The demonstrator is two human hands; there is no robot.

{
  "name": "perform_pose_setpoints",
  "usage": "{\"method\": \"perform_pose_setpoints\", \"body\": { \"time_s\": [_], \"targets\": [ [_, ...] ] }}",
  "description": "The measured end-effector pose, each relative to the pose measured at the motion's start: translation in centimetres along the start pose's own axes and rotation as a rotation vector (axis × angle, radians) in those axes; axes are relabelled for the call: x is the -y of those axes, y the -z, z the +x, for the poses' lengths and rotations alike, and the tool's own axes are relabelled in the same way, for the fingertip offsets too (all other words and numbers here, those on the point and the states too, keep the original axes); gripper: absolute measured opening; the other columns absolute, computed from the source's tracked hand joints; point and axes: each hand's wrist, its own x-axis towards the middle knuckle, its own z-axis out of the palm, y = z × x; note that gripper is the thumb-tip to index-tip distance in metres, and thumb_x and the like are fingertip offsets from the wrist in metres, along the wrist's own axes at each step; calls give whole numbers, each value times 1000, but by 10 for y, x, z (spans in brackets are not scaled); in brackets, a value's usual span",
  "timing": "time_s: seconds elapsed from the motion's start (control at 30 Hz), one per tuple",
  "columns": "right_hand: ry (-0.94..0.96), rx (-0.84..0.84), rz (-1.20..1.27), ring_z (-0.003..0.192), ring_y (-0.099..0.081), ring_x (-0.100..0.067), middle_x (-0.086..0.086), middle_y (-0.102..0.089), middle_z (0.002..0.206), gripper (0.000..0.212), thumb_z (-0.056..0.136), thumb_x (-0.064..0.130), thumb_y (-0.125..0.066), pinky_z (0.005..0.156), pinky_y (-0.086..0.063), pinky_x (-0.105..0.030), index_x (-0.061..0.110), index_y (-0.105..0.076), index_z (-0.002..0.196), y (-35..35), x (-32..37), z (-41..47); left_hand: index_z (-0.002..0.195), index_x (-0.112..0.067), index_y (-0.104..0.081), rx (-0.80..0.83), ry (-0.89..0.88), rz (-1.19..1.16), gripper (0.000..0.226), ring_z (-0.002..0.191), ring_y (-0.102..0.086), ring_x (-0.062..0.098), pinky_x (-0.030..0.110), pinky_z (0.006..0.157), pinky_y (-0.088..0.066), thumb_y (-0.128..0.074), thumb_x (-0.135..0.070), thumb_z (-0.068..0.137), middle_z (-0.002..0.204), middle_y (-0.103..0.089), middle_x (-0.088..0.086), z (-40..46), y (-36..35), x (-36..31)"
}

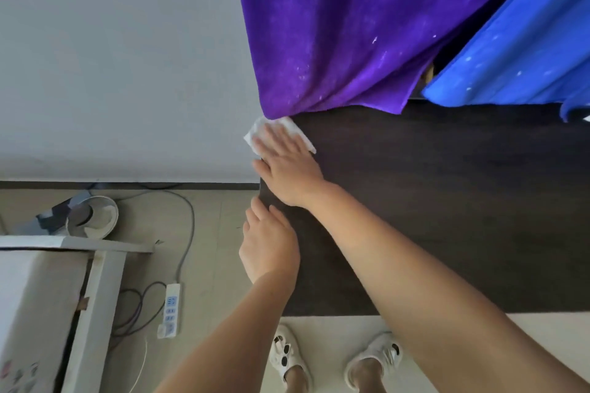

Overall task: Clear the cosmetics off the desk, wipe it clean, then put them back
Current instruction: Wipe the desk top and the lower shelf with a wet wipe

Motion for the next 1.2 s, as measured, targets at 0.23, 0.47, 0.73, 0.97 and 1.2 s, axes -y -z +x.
{"method": "perform_pose_setpoints", "body": {
  "time_s": [0.23,0.47,0.73,0.97,1.2],
  "targets": [
    [-590,-201,-53,146,-3,-26,-10,-8,158,53,100,33,-23,117,-7,-45,14,-13,148,26,-135,-75,133,-10,-34,-19,-11,-28,39,114,-47,27,41,76,-41,-24,-25,98,127,-50,6,1,-1,1],
    [-44,1,-7,145,8,-19,-1,4,159,56,96,40,-13,116,6,-36,23,-3,149,1,-18,-49,135,-12,-31,10,4,-48,40,117,-46,23,37,79,-41,-23,-27,98,131,-48,3,1,1,0],
    [-119,53,-6,145,12,-20,-4,9,158,51,102,33,-17,117,6,-38,20,0,149,16,-21,44,135,-13,-30,0,0,-31,41,118,-46,24,38,80,-42,-21,-28,98,132,-47,3,2,0,1],
    [111,116,-4,139,24,-6,12,18,153,66,86,53,-1,114,16,-26,29,4,147,1,-37,-103,137,-15,-30,8,25,-94,41,119,-45,24,38,83,-39,-22,-28,98,136,-46,2,5,-1,2],
    [-547,-94,-70,146,4,-22,-6,1,159,53,101,33,-24,117,0,-42,17,-7,149,25,-97,-73,136,-21,-37,18,17,-200,43,118,-48,26,39,91,-37,-21,-33,98,134,-51,-1,5,5,3]
  ]
}}
